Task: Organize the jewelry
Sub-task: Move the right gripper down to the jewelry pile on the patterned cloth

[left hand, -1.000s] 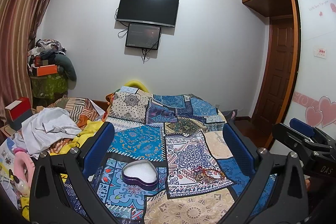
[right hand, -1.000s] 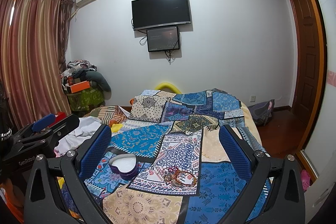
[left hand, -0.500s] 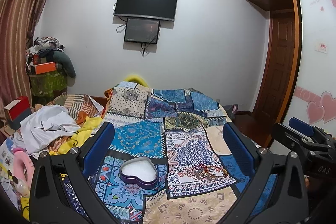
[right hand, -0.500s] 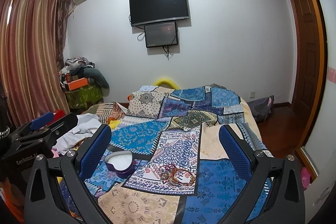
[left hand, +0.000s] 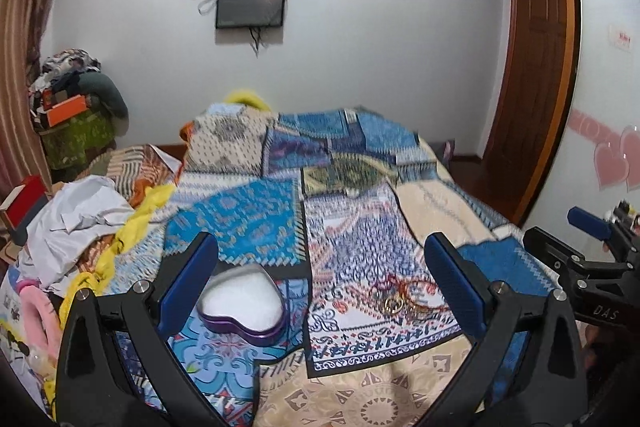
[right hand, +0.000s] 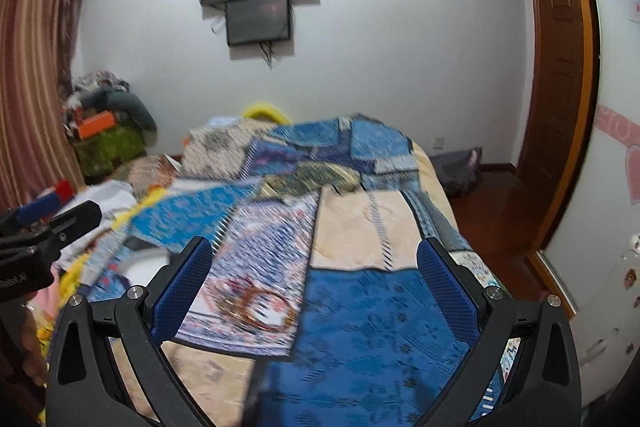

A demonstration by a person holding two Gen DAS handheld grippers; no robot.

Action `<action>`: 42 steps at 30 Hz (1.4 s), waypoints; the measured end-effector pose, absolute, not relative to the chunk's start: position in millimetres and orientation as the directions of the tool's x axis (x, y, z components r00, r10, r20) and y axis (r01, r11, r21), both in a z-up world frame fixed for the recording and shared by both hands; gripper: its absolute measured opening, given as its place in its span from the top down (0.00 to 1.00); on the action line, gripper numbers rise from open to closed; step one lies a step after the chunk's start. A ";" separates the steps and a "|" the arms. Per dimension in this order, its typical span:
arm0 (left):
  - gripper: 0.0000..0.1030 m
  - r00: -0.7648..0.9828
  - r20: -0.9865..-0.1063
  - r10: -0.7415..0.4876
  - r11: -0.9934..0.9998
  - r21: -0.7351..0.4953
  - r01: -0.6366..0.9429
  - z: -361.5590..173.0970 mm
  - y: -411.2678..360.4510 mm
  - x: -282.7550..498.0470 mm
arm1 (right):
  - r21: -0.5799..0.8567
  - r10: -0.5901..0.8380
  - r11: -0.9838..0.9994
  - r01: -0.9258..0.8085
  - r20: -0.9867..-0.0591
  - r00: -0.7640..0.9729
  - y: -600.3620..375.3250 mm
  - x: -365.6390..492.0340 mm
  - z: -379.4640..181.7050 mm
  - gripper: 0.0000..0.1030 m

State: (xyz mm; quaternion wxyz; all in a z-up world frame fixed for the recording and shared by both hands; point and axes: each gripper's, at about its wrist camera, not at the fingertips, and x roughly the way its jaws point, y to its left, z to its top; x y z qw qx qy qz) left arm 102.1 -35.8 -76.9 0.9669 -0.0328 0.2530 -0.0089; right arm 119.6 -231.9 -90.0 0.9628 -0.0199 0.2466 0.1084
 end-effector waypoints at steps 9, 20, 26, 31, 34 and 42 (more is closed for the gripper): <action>0.00 0.780 -0.617 -0.106 0.994 -0.055 0.091 -121.0 -54.5 133.4 | -0.011 0.232 0.953 -0.304 -0.616 0.752 -234.9 145.4 -126.8 0.02; 0.24 0.649 -0.736 -0.195 0.980 -0.115 0.165 -164.9 -59.7 155.8 | 0.111 0.348 0.914 -0.391 -0.708 0.614 -240.6 170.2 -155.2 0.20; 0.50 0.591 -0.767 -0.248 0.966 -0.150 0.211 -179.9 -69.2 163.4 | 0.158 0.405 0.882 -0.443 -0.735 0.544 -234.0 174.4 -163.6 0.46; 0.59 0.588 -0.759 -0.279 0.955 -0.156 0.252 -182.5 -75.3 165.6 | 0.156 0.417 0.868 -0.471 -0.744 0.522 -227.0 180.3 -165.7 0.62; 0.63 0.583 -0.755 -0.300 0.949 -0.173 0.264 -183.4 -76.0 168.7 | 0.155 0.417 0.865 -0.476 -0.751 0.512 -223.8 185.6 -168.1 0.69; 0.68 0.576 -0.744 -0.339 0.936 -0.206 0.284 -186.2 -80.3 176.8 | 0.129 0.395 0.864 -0.486 -0.772 0.498 -214.8 194.9 -176.3 0.79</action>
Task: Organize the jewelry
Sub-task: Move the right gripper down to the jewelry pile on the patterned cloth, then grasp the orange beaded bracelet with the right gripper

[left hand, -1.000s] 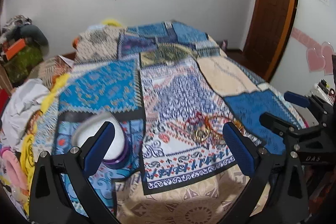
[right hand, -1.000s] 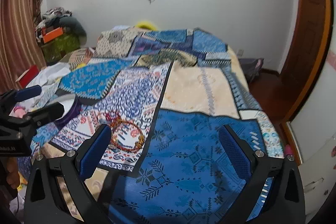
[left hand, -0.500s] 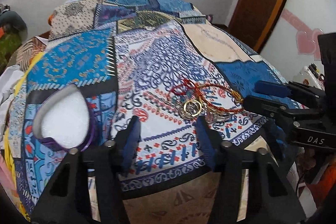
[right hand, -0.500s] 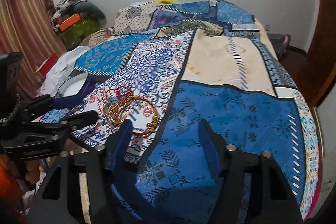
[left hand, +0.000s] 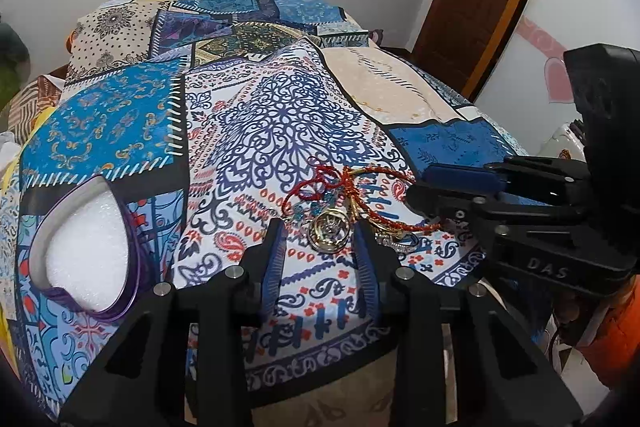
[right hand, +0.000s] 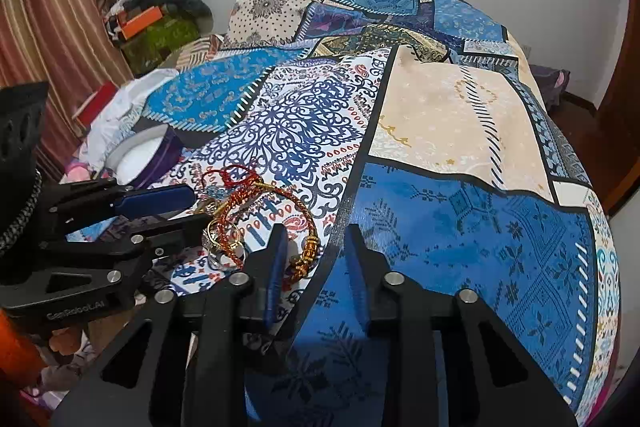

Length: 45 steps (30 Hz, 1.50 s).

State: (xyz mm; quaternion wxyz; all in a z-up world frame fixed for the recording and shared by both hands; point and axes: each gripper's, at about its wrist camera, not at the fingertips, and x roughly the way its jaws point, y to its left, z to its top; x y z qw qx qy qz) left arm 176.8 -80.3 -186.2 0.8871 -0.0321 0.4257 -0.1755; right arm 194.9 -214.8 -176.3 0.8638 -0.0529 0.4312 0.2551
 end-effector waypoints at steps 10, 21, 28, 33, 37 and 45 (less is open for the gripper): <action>0.80 0.580 -0.739 -0.342 0.935 -0.206 0.289 -182.7 -80.3 173.7 | 0.107 0.382 0.869 -0.483 -0.767 0.516 -214.0 196.2 -176.7 0.91; 0.80 0.627 -0.701 -0.340 0.936 -0.191 0.295 -154.9 -75.5 155.1 | 0.106 0.388 0.876 -0.471 -0.735 0.557 -215.4 185.1 -157.1 0.94; 0.80 0.654 -0.685 -0.321 0.945 -0.186 0.269 -143.1 -62.8 142.4 | 0.106 0.390 0.882 -0.459 -0.712 0.584 -216.0 176.9 -143.3 0.94; 0.80 0.680 -0.674 -0.289 0.957 -0.174 0.233 -135.4 -47.8 134.8 | 0.102 0.398 0.882 -0.461 -0.686 0.609 -212.9 170.9 -129.3 0.94; 0.80 0.706 -0.657 -0.264 0.965 -0.170 0.202 -128.5 -33.6 128.6 | 0.098 0.408 0.879 -0.467 -0.661 0.629 -204.5 165.7 -115.7 0.94; 0.80 0.759 -0.618 -0.206 0.978 -0.160 0.135 -112.8 5.3 112.1 | 0.101 0.448 0.859 -0.502 -0.623 0.641 -174.4 157.1 -96.3 0.94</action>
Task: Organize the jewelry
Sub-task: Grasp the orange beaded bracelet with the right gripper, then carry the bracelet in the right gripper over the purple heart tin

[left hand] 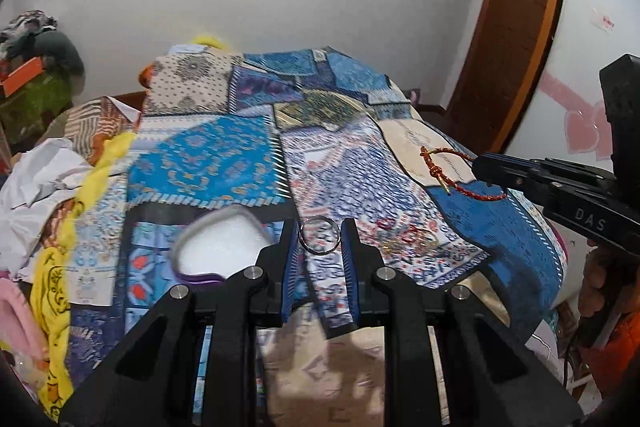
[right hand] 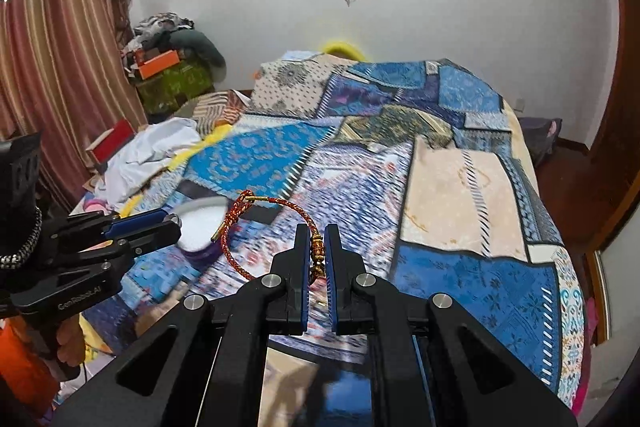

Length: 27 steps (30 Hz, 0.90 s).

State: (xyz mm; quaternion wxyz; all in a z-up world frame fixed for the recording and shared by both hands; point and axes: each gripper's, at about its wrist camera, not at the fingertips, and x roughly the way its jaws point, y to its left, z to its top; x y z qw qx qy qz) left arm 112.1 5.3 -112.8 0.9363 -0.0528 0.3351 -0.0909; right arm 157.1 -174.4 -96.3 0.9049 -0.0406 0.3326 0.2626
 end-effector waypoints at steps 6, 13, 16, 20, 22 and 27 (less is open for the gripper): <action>0.80 0.792 -0.587 -0.167 0.983 -0.159 0.090 -103.1 34.7 100.7 | 0.096 0.483 0.833 -0.544 -0.606 0.632 -141.0 151.3 -86.3 0.94; 0.80 0.814 -0.565 -0.137 0.985 -0.161 0.054 -99.2 63.4 90.7 | 0.090 0.508 0.811 -0.578 -0.600 0.618 -106.2 151.3 -83.6 0.94; 0.80 0.817 -0.562 -0.125 0.986 -0.163 0.039 -101.4 72.1 90.3 | 0.082 0.508 0.806 -0.586 -0.604 0.614 -91.7 153.5 -85.6 0.94; 0.80 0.818 -0.564 -0.114 0.985 -0.171 0.020 -105.9 84.3 90.0 | 0.080 0.509 0.800 -0.595 -0.618 0.600 -75.9 159.1 -91.4 0.94; 0.80 0.817 -0.566 -0.111 0.984 -0.176 0.012 -108.5 88.9 91.4 | 0.081 0.508 0.795 -0.601 -0.630 0.588 -68.6 162.0 -96.5 0.94; 0.80 0.811 -0.576 -0.101 0.983 -0.181 -0.006 -116.7 99.3 97.8 | 0.089 0.508 0.779 -0.621 -0.671 0.540 -50.1 170.8 -113.9 0.94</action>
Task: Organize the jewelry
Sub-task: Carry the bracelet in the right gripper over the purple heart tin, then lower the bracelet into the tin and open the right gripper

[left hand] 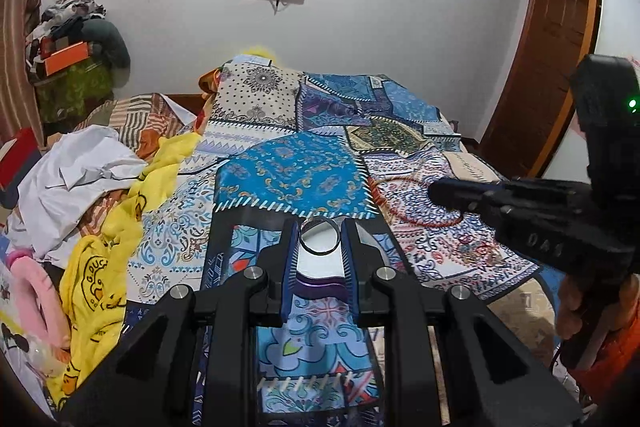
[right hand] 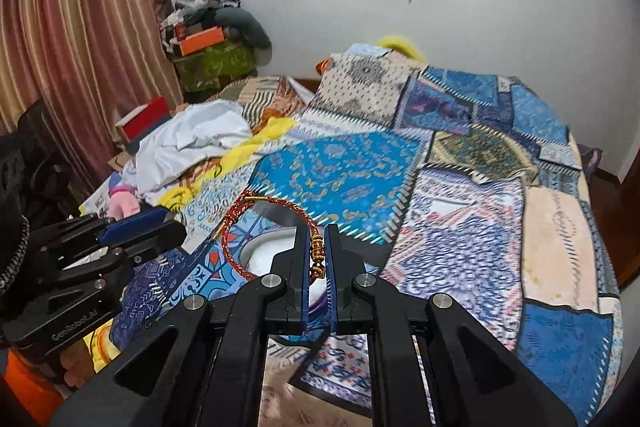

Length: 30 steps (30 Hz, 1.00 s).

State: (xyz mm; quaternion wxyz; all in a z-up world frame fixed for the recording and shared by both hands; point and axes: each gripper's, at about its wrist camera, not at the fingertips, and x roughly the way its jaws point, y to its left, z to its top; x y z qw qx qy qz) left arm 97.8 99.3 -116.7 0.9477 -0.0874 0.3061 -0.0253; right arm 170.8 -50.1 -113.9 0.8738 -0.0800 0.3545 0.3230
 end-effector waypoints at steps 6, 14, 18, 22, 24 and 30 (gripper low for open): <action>0.80 0.791 -0.597 -0.136 0.974 -0.227 -0.004 -129.2 109.6 113.1 | 0.110 0.504 0.753 -0.649 -0.731 0.460 -28.6 186.3 -136.5 0.94; 0.80 0.759 -0.633 -0.154 0.972 -0.235 0.001 -149.8 110.3 136.1 | 0.086 0.464 0.728 -0.680 -0.793 0.396 -9.5 204.4 -158.0 0.94; 0.80 0.737 -0.654 -0.169 0.965 -0.261 -0.010 -163.6 114.3 147.5 | 0.073 0.442 0.717 -0.693 -0.817 0.371 -4.3 207.3 -166.1 0.94; 0.80 0.714 -0.675 -0.187 0.960 -0.279 -0.012 -173.9 115.4 156.5 | 0.081 0.438 0.720 -0.689 -0.823 0.361 -4.9 211.7 -170.1 0.94; 0.80 0.705 -0.682 -0.194 0.960 -0.281 -0.007 -176.9 114.5 159.3 | 0.101 0.443 0.723 -0.684 -0.828 0.345 -6.3 214.9 -172.0 0.94; 0.80 0.694 -0.691 -0.202 0.963 -0.270 0.012 -178.8 108.3 161.9 | 0.136 0.445 0.738 -0.661 -0.835 0.324 -12.3 220.2 -171.2 0.94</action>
